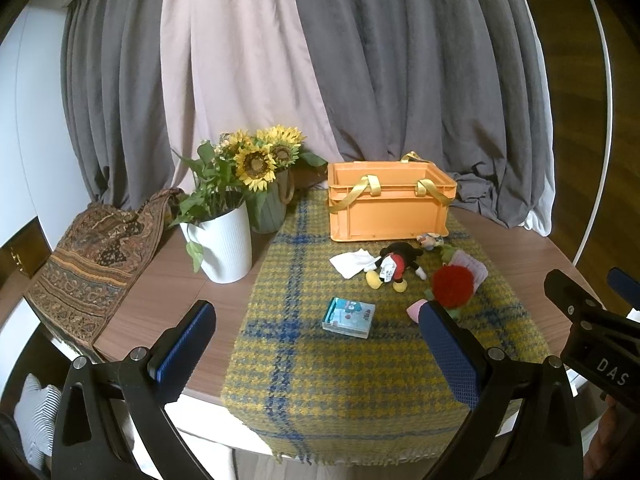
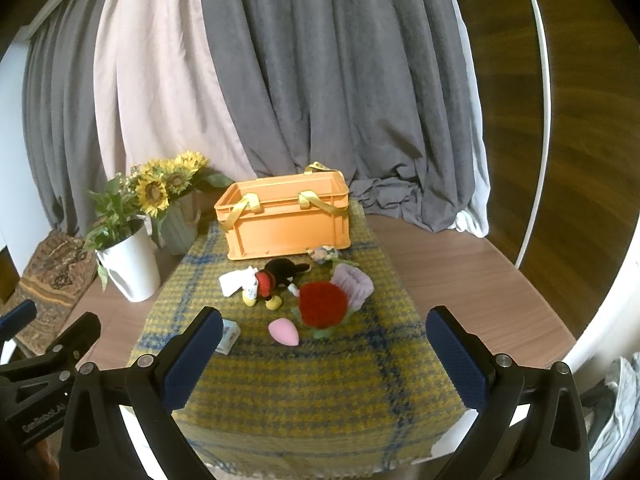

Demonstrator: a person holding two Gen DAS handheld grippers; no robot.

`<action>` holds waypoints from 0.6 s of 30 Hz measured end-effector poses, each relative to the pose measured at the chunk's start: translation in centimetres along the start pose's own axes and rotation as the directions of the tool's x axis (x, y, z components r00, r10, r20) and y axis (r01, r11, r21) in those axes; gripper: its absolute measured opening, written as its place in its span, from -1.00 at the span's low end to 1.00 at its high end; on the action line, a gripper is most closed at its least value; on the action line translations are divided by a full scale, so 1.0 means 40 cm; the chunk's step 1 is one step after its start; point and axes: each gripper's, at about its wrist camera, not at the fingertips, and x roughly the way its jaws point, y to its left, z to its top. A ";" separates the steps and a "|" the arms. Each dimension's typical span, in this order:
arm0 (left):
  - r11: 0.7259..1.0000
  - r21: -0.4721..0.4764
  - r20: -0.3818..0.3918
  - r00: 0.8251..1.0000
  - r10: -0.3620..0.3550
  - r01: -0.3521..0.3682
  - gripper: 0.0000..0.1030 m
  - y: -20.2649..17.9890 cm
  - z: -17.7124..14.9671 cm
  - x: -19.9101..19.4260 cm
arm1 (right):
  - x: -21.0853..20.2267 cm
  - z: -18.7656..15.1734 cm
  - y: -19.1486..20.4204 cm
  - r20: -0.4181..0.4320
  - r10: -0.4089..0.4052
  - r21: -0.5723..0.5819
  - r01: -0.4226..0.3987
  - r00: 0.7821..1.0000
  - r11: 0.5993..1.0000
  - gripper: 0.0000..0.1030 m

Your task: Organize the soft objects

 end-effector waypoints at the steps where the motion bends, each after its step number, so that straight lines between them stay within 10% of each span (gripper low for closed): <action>1: 1.000 0.000 0.000 1.000 0.001 -0.001 1.00 0.001 -0.002 0.001 | 0.000 0.000 -0.001 0.000 -0.001 0.000 0.001 1.000 1.000 1.00; 18: 1.000 -0.008 0.015 1.000 -0.010 0.010 1.00 0.023 0.009 -0.008 | -0.002 0.001 0.010 0.007 0.003 0.006 -0.003 1.000 1.000 1.00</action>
